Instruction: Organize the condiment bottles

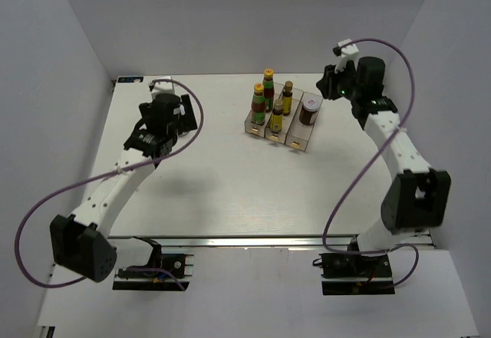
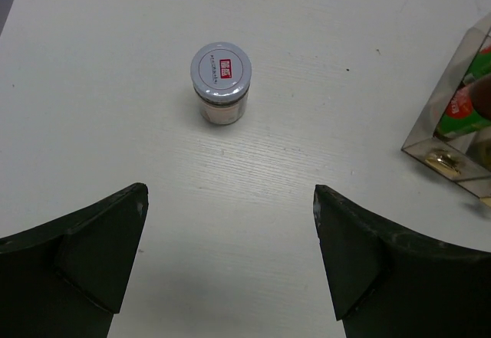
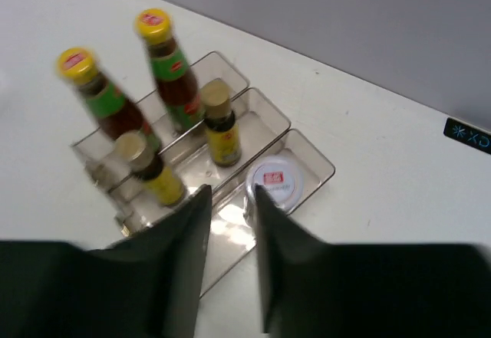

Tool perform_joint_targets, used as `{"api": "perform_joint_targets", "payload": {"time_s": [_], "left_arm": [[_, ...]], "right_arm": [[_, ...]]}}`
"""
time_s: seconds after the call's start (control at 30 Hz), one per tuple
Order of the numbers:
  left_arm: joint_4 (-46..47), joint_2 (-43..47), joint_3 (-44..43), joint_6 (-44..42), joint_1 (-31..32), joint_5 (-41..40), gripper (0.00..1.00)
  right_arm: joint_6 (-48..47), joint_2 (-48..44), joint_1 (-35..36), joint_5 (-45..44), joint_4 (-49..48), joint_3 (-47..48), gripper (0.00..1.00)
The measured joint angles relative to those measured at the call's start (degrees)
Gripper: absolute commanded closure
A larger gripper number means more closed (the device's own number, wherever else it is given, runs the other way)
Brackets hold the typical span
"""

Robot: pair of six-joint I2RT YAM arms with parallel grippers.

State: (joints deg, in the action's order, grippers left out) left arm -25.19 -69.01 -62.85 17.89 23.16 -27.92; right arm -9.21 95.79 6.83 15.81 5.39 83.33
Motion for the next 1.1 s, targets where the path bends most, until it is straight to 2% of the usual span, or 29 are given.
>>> {"api": "perform_joint_targets", "payload": {"time_s": [0.03, 0.17, 0.27, 0.3, 0.37, 0.4, 0.43, 0.47, 0.53, 0.67, 1.1], "left_arm": [[-0.5, -2.4, -1.9, 0.4, -1.1, 0.6, 0.02], [-3.8, -12.0, -9.6, 2.6, -4.3, 2.9, 0.02], [-6.0, -17.8, -13.0, 4.1, -6.5, 5.3, 0.02], [-6.8, -19.7, -14.0, 4.6, -7.4, 6.2, 0.02], [-8.1, -23.2, -15.8, 5.4, -8.8, 7.6, 0.02], [-8.5, -24.9, -16.6, 5.6, -9.4, 8.0, 0.02], [-9.0, -26.5, -17.3, 5.8, -10.0, 8.3, 0.02], [-9.6, -28.0, -17.9, 6.0, -10.5, 8.6, 0.02], [-10.6, -30.7, -19.3, 6.2, -11.1, 9.4, 0.02], [-11.7, -35.6, -22.1, 6.0, -12.2, 11.6, 0.02], [-13.3, -51.6, -35.1, 3.1, -13.7, 12.2, 0.03]], "right_arm": [[0.5, -4.2, -0.2, 1.2, -1.7, -3.1, 1.0], [5.0, -20.9, -0.8, 8.9, -4.0, -16.7, 1.0], [7.9, -29.1, -0.8, 16.7, -2.9, -22.2, 1.0], [8.5, -31.0, -0.7, 18.8, -1.8, -22.8, 0.97], [9.5, -34.7, -0.7, 23.0, 0.7, -23.6, 0.76], [9.7, -36.9, -0.7, 24.9, 1.4, -24.3, 0.63], [10.2, -39.0, -0.7, 26.5, 1.8, -25.1, 0.42], [10.6, -41.2, -0.7, 28.1, 1.8, -26.3, 0.33], [10.6, -46.5, -0.7, 31.3, 1.6, -29.9, 0.21], [10.5, -52.3, -0.7, 36.4, 1.0, -35.5, 0.18], [10.3, -51.9, -0.7, 40.1, 0.7, -38.3, 0.18]]}}
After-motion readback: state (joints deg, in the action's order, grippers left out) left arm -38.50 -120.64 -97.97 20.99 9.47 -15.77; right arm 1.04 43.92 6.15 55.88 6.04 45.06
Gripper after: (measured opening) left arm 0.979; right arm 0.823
